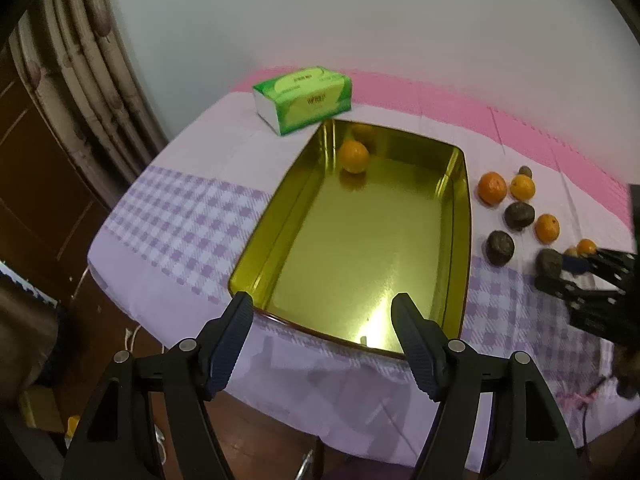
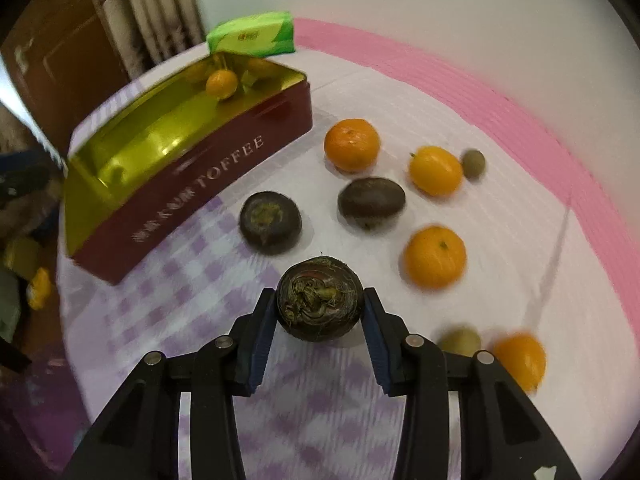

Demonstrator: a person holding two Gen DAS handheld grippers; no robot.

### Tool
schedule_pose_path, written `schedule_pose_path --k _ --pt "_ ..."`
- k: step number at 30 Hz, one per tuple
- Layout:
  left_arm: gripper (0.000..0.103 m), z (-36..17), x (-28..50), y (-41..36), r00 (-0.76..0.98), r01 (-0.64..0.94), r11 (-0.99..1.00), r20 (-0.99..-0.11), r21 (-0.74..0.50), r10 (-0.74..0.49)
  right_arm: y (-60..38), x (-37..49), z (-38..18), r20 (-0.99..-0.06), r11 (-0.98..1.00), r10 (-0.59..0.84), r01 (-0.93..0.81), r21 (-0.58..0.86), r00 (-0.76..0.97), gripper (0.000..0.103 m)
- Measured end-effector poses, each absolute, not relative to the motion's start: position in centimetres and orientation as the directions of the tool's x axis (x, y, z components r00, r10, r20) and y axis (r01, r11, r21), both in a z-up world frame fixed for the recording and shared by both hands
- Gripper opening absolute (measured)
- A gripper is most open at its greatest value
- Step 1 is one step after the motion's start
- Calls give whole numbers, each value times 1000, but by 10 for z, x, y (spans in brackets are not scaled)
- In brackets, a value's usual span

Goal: Organize fruits
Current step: 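Carry the dark fruit over the gold tray and open the right gripper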

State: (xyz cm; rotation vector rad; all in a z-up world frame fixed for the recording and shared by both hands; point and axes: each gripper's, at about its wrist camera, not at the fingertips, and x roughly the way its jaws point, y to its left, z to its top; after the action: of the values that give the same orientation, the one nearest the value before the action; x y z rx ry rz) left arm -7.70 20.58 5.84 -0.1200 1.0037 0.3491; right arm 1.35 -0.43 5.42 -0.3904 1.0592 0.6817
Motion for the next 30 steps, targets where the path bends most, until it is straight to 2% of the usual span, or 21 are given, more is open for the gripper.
schedule_pose_path --k 2,10,19,30 --pt "73 58 -77 206 489 -341 938 -841 61 232 -4 2 77 -860 710 394 -701 61 325 39" --pt "73 56 -79 213 485 -341 939 -850 33 206 70 10 142 -781 635 507 -771 51 366 39" --pt "77 54 -78 218 489 -330 944 -854 10 180 145 36 104 -822 626 467 -779 47 326 39" --pt "85 49 -77 225 471 -335 942 -869 -19 150 169 64 69 -856 649 424 -759 60 295 39"
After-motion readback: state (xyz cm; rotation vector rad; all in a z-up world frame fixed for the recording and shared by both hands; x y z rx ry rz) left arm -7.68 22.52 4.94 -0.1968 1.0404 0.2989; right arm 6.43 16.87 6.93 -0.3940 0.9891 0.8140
